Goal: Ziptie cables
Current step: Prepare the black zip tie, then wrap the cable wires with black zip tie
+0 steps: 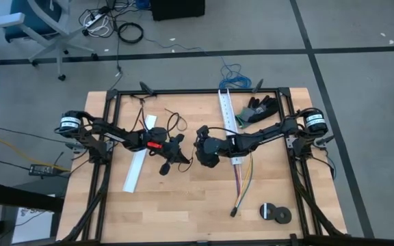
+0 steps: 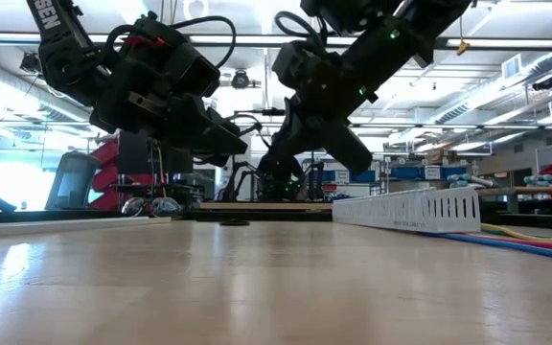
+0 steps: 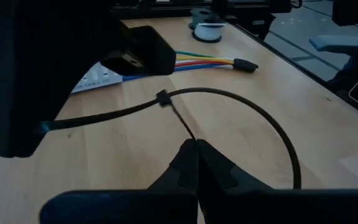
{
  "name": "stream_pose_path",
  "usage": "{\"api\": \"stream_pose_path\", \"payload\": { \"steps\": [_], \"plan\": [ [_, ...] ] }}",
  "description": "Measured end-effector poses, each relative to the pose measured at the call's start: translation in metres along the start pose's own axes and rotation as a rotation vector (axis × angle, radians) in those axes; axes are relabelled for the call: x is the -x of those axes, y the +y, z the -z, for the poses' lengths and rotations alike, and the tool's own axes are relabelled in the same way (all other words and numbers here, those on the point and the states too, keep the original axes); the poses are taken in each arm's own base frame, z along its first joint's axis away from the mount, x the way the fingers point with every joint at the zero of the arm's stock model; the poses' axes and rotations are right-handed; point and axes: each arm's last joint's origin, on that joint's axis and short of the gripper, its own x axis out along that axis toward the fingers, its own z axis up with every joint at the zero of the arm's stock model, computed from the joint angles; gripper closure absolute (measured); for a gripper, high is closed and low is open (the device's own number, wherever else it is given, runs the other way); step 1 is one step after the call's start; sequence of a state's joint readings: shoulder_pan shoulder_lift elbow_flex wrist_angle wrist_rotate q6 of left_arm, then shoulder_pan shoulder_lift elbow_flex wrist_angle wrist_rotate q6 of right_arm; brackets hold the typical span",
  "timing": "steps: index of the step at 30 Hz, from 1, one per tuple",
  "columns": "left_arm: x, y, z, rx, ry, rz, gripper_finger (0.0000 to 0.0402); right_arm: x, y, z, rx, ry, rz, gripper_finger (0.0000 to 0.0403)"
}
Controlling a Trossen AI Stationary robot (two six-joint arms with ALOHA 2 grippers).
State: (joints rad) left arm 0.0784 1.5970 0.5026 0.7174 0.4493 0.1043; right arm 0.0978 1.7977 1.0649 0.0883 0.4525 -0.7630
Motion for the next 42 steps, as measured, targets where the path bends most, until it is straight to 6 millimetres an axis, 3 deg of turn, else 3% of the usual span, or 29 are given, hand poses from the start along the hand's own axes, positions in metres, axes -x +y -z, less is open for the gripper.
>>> {"api": "stream_pose_path", "payload": {
  "steps": [5, 13, 17, 21, 26, 31, 37, 42],
  "plan": [
    [0.0, 0.001, 0.002, -0.017, 0.023, -0.033, 0.0401, 0.001, 0.004, 0.001, 0.016, 0.019, -0.021, 0.0376],
    [0.005, 0.012, 0.01, 0.018, 0.098, -0.19, 0.0401, 0.005, 0.009, -0.005, 0.027, 0.004, -0.018, 0.0298],
    [0.008, 0.017, 0.014, 0.034, 0.143, -0.287, 0.0401, 0.007, 0.007, -0.006, 0.018, 0.091, 0.099, 0.0271],
    [0.01, 0.017, 0.017, 0.029, 0.131, -0.336, 0.0401, 0.017, -0.001, -0.001, -0.04, 0.261, 0.288, 0.027],
    [0.023, 0.011, 0.019, -0.008, -0.07, -0.41, 0.0401, 0.05, -0.013, 0.01, -0.188, 0.335, 0.268, 0.0285],
    [0.044, -0.004, 0.032, -0.013, -0.215, -0.469, 0.0401, 0.097, -0.017, 0.036, -0.527, 0.39, 0.103, 0.0291],
    [0.054, -0.026, 0.037, -0.036, -0.299, -0.407, 0.0401, 0.152, 0.018, 0.072, -0.861, 0.41, -0.05, 0.0291],
    [0.048, -0.04, 0.034, -0.072, -0.306, -0.347, 0.0401, 0.187, 0.054, 0.08, -1.132, 0.236, -0.219, 0.0291]
  ]
}}
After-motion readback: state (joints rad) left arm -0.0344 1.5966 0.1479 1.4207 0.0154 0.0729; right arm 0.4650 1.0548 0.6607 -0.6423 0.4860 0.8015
